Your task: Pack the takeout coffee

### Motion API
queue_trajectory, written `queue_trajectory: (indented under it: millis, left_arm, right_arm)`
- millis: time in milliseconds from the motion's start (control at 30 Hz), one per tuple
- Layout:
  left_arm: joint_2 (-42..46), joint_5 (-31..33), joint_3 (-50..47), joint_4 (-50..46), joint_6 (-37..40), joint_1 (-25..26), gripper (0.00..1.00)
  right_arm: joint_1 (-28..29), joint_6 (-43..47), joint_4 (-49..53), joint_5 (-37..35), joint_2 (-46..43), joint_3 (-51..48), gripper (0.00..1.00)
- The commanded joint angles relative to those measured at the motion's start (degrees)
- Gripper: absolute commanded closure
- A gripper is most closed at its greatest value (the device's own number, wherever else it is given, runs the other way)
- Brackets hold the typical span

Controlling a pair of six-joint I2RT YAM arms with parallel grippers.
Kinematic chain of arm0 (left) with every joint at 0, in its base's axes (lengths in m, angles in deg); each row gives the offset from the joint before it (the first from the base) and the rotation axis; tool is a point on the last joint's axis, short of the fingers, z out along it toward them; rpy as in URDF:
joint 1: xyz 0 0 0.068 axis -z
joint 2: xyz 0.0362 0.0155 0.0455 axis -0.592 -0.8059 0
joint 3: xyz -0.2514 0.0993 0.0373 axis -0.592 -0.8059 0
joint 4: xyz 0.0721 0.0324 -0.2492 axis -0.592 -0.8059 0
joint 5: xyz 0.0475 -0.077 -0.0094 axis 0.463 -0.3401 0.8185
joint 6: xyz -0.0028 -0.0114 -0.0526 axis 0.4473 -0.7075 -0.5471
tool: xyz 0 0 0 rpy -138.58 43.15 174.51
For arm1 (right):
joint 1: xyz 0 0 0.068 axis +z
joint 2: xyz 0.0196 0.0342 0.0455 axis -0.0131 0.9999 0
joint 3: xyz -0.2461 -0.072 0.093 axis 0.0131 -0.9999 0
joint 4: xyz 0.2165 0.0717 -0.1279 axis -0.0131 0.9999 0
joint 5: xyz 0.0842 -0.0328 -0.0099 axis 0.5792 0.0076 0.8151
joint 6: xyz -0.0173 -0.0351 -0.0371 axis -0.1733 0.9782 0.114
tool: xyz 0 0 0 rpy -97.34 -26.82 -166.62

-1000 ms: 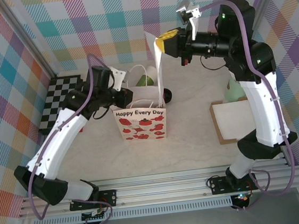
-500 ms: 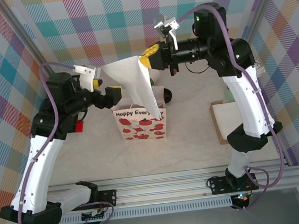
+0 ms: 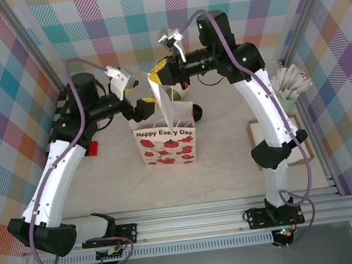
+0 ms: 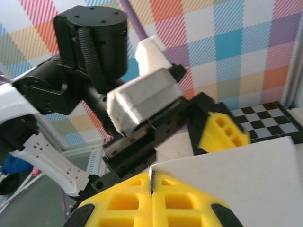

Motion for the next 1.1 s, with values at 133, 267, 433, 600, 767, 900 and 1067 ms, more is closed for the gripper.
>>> queue_trajectory:
  millis: [133,267,433,600,767,900,1067]
  left_arm:
    - [-2.5,-12.4,4.1,3.8,3.8,1.9,0.00]
    - [-2.4,-17.7,5.3,-2.2,8.1,1.9,0.07]
    - [-0.3,-23.4,3.4,1.4,5.4,1.9,0.08]
    - [4.8,-20.1,-3.0,12.0,0.9,1.3,0.04]
    - [4.6,-16.4,-3.7,13.2,-1.1,1.2,0.05]
    - [1.4,-16.3,-1.2,10.4,-1.1,1.2,0.14]
    - [0.6,-16.3,-1.9,12.0,-2.1,1.2,0.28]
  right_arm:
    - [2.5,0.0,-0.6,5.3,1.3,2.3,1.00]
    - [2.9,-0.4,-2.6,5.2,1.3,2.3,1.00]
    - [3.0,-0.9,-2.8,3.2,3.1,2.3,1.00]
    - [3.0,1.5,0.6,-1.2,4.5,2.3,1.00]
    - [3.3,1.7,2.2,1.0,5.2,2.3,1.00]
    - [4.3,-0.9,-1.6,5.1,5.0,2.3,1.00]
    - [5.2,-2.3,-6.0,7.1,4.9,2.3,1.00]
